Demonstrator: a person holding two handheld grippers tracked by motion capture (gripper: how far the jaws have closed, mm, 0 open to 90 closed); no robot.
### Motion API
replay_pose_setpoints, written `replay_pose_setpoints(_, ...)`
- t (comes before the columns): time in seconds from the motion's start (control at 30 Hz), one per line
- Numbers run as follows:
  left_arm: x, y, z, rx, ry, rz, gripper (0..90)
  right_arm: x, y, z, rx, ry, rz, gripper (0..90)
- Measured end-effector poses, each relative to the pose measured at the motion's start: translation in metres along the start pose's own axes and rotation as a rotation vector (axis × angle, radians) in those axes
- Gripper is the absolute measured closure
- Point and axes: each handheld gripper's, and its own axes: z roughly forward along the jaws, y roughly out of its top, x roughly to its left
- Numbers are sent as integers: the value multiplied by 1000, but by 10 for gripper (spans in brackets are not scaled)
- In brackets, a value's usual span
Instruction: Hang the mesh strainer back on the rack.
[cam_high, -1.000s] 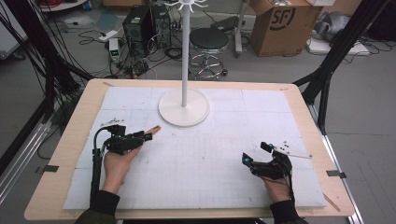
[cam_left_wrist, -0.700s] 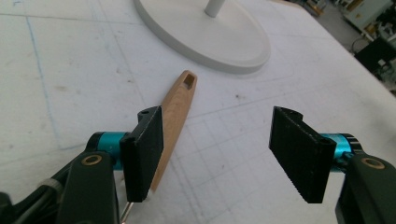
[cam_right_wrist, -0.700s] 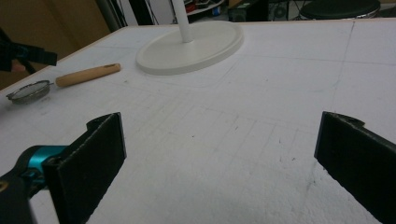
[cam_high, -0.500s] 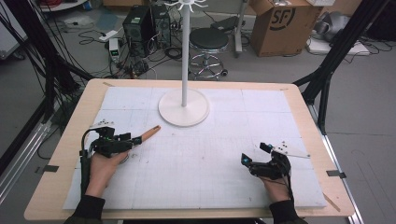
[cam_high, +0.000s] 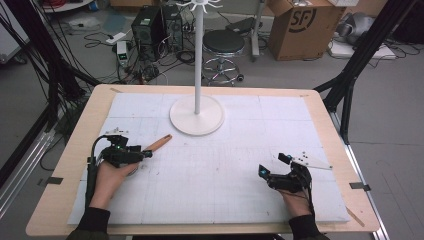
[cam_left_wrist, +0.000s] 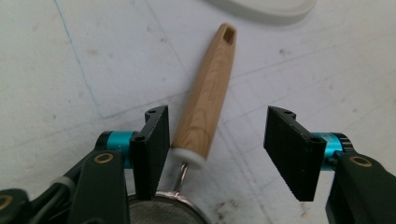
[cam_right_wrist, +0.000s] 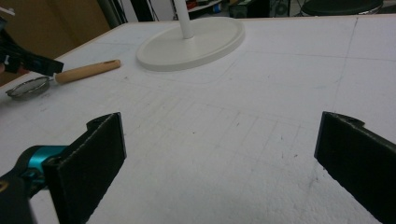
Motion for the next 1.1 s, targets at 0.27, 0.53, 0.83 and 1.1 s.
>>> replay_pose_setpoints(0.27, -3, 7, 7, 122, 57, 87, 544, 1, 0, 0, 4, -6, -1, 9)
replay_pose_setpoints(0.53, -4, 13, 9, 180, 92, 149, 651, 0, -1, 0, 7, -9, 1, 9)
replay_pose_setpoints(0.83, -8, 25, 15, 280, 97, 223, 658, -1, -1, 1, 10, -8, -3, 9)
replay_pose_setpoints(1.1, -9, 30, 20, 284, 81, 233, 633, -1, -1, 0, 9, -1, 8, 9)
